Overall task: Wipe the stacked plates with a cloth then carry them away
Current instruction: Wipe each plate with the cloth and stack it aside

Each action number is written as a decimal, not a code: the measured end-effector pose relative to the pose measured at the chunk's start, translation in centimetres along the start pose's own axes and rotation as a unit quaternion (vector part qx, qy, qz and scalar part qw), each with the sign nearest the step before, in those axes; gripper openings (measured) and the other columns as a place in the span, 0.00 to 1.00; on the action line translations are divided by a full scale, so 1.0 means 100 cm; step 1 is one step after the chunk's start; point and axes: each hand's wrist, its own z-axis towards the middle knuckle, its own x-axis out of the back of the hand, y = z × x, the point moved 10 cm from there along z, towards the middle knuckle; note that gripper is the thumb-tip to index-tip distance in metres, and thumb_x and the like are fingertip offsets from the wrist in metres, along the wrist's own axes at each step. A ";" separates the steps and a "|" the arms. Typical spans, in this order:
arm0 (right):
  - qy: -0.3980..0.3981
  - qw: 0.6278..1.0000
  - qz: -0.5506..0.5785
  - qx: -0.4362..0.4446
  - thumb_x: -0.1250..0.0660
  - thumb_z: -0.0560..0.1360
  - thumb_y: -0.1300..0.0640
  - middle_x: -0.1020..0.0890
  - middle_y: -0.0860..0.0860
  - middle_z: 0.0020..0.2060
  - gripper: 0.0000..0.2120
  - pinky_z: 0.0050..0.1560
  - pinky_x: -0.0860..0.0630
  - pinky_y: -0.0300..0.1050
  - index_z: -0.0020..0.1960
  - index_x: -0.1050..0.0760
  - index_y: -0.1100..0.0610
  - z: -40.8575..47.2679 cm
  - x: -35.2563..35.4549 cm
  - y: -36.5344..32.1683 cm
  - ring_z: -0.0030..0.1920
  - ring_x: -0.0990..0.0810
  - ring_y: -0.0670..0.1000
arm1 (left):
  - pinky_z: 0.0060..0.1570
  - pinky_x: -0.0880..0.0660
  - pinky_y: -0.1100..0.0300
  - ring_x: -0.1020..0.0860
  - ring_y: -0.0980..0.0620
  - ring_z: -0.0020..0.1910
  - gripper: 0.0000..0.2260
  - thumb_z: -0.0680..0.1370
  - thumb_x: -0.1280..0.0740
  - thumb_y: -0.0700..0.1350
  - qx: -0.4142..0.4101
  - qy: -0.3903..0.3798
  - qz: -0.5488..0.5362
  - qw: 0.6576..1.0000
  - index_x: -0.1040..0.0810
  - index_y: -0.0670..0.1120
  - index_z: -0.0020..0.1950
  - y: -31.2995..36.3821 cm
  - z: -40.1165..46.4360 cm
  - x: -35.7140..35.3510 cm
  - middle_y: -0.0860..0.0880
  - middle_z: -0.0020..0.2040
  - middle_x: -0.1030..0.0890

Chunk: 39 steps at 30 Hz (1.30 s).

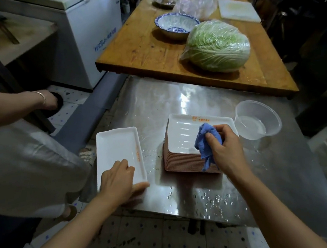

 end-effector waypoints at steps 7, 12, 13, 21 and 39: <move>-0.009 1.000 -0.021 0.018 0.33 0.73 0.59 0.22 0.41 0.43 0.09 0.37 0.27 0.28 0.48 0.29 0.47 0.026 -0.017 -0.009 0.43 0.22 0.38 | 0.46 0.30 0.58 0.25 0.53 0.48 0.21 0.73 0.35 0.61 0.086 0.070 -0.348 0.931 0.26 0.53 0.62 0.039 0.054 0.060 0.56 0.47 0.24; -0.036 0.992 -0.102 0.068 0.34 0.73 0.60 0.22 0.50 0.50 0.11 0.52 0.24 0.43 0.54 0.28 0.53 0.056 -0.054 -0.020 0.51 0.24 0.49 | 0.45 0.30 0.58 0.25 0.50 0.47 0.24 0.72 0.32 0.49 0.089 -0.005 -0.422 0.902 0.31 0.53 0.68 0.062 0.081 0.058 0.59 0.37 0.26; -0.047 0.984 -0.151 0.083 0.33 0.74 0.59 0.22 0.52 0.53 0.12 0.57 0.26 0.47 0.57 0.27 0.54 0.061 -0.062 -0.020 0.54 0.25 0.51 | 0.43 0.30 0.58 0.26 0.49 0.45 0.24 0.72 0.32 0.46 0.085 -0.008 -0.421 0.903 0.31 0.54 0.67 0.063 0.083 0.057 0.59 0.36 0.27; -0.106 0.940 -0.275 0.170 0.36 0.76 0.64 0.26 0.57 0.60 0.14 0.58 0.35 0.39 0.61 0.24 0.62 0.058 -0.097 -0.014 0.60 0.30 0.55 | 0.34 0.29 0.60 0.27 0.56 0.34 0.24 0.71 0.33 0.39 0.077 -0.006 -0.435 0.897 0.29 0.55 0.64 0.066 0.083 0.054 0.53 0.32 0.25; -0.074 0.844 -0.516 0.124 0.36 0.73 0.58 0.27 0.50 0.61 0.15 0.58 0.36 0.45 0.60 0.26 0.54 0.069 0.013 0.033 0.58 0.31 0.53 | 0.44 0.23 0.48 0.25 0.44 0.36 0.24 0.68 0.35 0.34 0.103 -0.026 -0.454 0.885 0.30 0.50 0.62 0.068 0.086 0.049 0.49 0.31 0.27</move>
